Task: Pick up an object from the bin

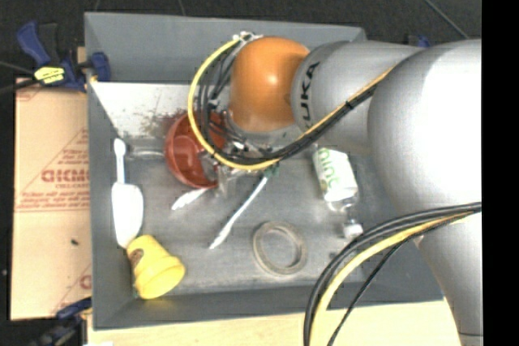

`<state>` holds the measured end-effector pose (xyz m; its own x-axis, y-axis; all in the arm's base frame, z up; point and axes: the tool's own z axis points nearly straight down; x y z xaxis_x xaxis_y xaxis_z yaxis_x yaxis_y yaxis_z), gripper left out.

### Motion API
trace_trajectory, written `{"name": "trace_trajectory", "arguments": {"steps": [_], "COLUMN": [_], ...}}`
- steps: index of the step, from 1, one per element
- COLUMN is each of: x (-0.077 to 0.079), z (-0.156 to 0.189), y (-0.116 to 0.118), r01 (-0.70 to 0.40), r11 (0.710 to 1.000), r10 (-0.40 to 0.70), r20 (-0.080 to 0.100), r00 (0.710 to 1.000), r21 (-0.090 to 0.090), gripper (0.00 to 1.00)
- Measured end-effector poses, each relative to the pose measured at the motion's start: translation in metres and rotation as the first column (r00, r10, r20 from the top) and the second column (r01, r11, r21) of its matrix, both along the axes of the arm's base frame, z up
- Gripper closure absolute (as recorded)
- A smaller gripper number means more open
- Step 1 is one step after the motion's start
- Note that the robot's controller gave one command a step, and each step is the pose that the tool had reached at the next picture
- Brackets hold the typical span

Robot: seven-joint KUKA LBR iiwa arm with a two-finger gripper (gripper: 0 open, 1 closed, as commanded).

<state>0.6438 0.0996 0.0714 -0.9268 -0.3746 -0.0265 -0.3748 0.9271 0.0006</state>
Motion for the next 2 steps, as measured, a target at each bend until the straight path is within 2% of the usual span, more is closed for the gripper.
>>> {"name": "trace_trajectory", "arguments": {"steps": [1, 2], "x": [-0.041, -0.014], "z": [0.001, 0.103], "y": [0.045, 0.009], "r01": [-0.166, -0.064], "r11": [0.986, 0.998], "r10": [0.166, 0.064], "r20": [0.007, 0.001], "r00": [0.986, 0.998], "r21": [-0.002, -0.001], "gripper": [1.0, 1.0]}}
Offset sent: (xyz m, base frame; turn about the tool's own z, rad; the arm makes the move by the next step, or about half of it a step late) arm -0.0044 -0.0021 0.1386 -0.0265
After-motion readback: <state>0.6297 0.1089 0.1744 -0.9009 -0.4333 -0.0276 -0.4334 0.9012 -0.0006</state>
